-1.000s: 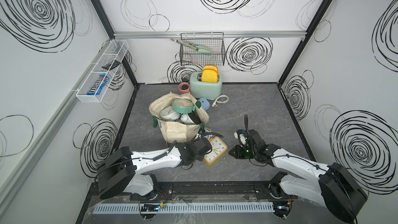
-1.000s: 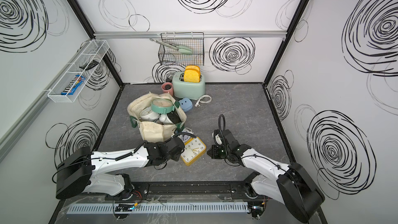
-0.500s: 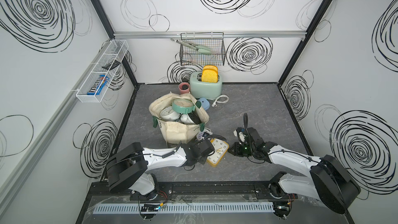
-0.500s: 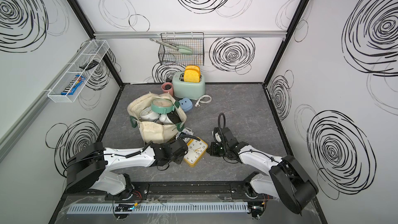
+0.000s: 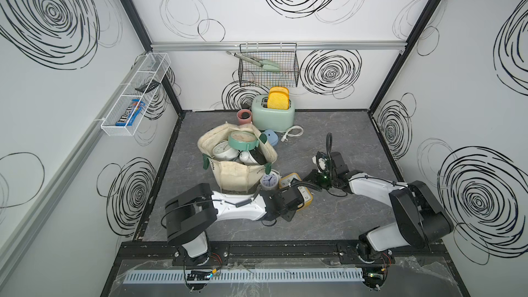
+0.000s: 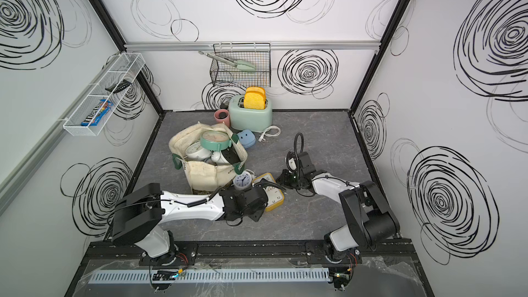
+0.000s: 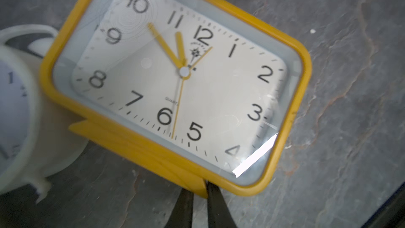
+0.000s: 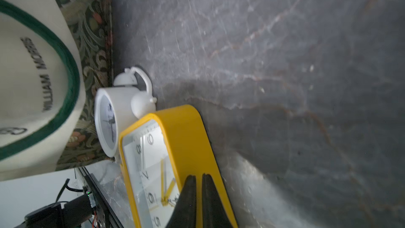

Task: Put the alarm clock into the canvas bag
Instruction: Adjust the alarm at the center of the board.

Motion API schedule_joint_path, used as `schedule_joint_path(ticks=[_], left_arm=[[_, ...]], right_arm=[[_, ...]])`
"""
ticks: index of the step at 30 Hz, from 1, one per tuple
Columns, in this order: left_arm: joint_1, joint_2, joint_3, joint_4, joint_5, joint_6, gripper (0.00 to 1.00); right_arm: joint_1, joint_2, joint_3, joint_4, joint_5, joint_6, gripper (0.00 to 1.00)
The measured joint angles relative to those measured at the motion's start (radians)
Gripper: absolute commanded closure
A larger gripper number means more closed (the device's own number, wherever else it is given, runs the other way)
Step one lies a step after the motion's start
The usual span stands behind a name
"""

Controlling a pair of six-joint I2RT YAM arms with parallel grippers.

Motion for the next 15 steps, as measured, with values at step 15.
schedule_joint_path(ticks=[15], left_arm=[[0.049,0.159,0.23,0.176,0.085,-0.01,0.79]], right_arm=[[-0.219,-0.269,0.129,-0.096,0.085,-0.105,0.59]])
